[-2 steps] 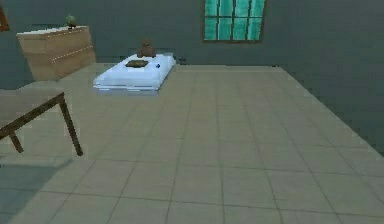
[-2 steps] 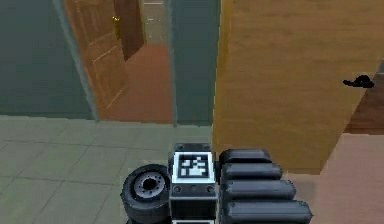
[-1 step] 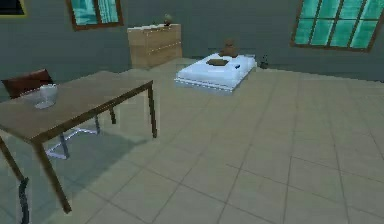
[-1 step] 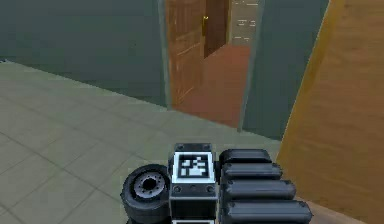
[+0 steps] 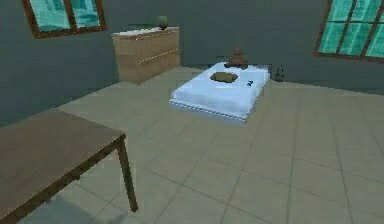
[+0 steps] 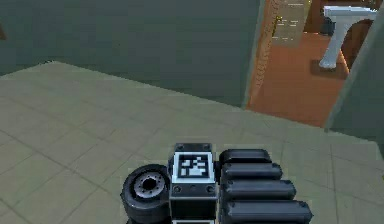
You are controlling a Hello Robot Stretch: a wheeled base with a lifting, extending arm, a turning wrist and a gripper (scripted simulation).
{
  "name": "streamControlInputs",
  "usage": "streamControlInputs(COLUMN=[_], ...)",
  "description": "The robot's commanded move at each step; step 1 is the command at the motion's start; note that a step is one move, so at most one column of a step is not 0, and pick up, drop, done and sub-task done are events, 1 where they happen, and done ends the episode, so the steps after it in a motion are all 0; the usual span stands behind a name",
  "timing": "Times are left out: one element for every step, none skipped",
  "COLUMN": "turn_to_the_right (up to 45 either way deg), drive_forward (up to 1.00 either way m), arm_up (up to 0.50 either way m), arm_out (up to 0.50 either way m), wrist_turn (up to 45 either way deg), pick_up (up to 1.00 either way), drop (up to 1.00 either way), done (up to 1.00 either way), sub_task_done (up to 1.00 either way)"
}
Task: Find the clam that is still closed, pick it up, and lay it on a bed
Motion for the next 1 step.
streamControlInputs(turn_to_the_right=[0.0], drive_forward=[1.0], arm_up=[0.0], arm_out=[0.0], wrist_turn=[0.0], pick_up=[0.0], drop=[0.0], done=[0.0], sub_task_done=[0.0])
